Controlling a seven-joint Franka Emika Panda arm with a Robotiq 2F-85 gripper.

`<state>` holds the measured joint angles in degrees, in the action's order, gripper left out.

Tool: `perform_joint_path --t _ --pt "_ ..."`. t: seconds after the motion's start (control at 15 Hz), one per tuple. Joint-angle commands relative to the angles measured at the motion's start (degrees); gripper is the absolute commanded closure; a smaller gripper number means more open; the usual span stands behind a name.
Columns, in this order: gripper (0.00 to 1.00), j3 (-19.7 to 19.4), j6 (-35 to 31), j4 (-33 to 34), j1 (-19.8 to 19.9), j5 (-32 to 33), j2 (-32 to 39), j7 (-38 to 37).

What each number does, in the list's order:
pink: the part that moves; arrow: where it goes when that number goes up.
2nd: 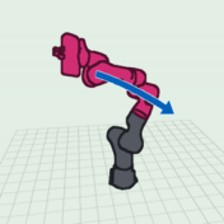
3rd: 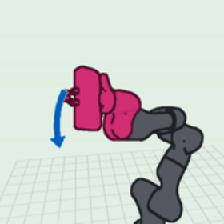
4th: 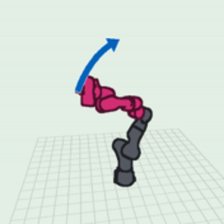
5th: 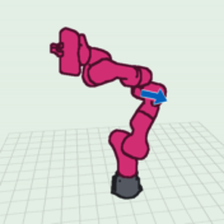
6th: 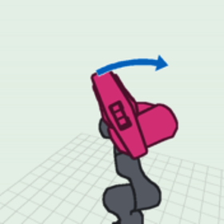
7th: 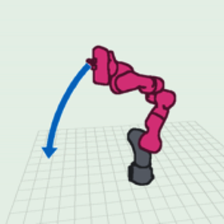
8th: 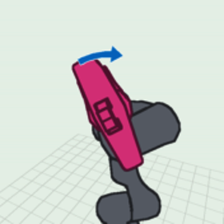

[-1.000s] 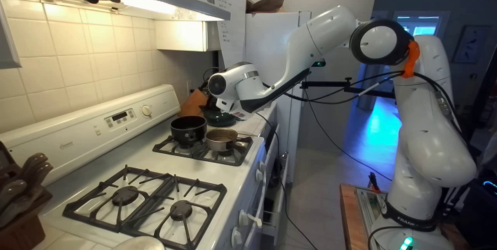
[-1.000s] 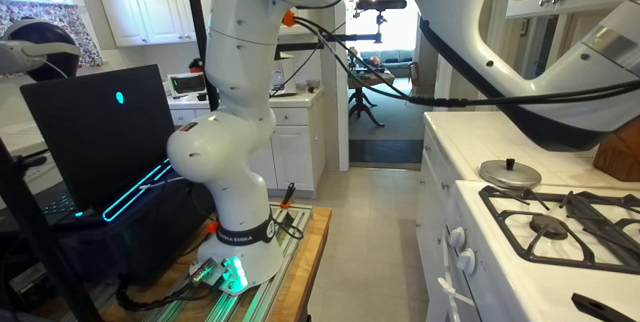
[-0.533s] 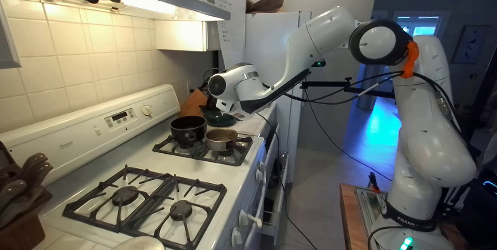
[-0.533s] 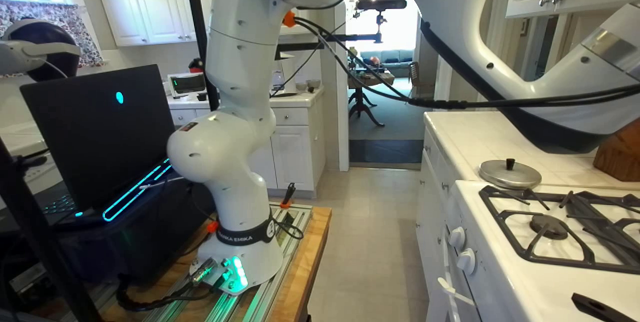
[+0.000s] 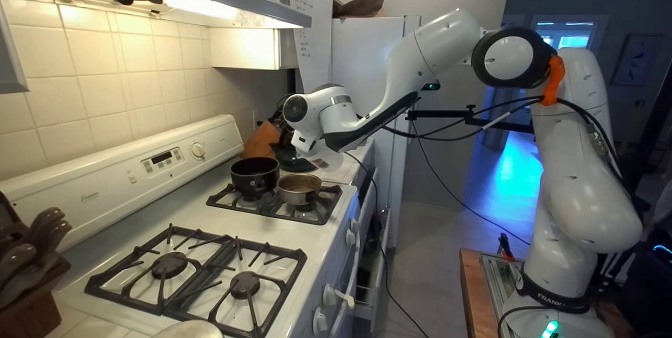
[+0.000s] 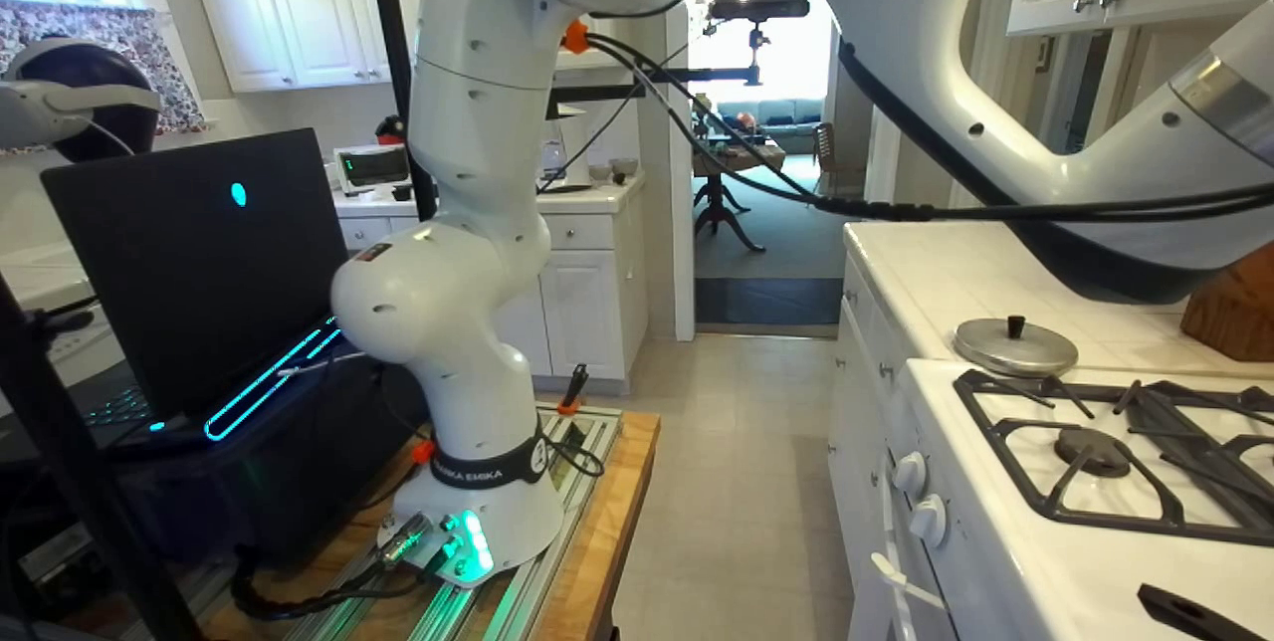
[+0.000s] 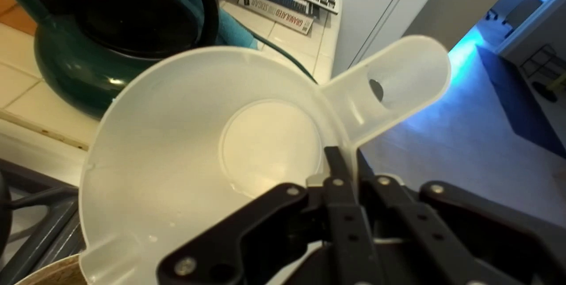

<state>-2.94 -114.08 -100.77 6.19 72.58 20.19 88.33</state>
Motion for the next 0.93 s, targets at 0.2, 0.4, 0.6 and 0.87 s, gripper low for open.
perform_joint_path --t 0.2,0.4,0.6,0.87 --pt "0.99 -0.13 -8.76 1.48 4.44 -13.58 -2.43 3.99" --pt "0.99 -0.7 -10.25 1.42 5.39 -17.89 -3.32 5.49" --pt "0.99 -1.51 -10.09 1.1 6.27 -22.3 -4.0 6.64" --pt "0.99 -3.19 -10.42 0.68 7.53 -26.42 -4.88 5.88"
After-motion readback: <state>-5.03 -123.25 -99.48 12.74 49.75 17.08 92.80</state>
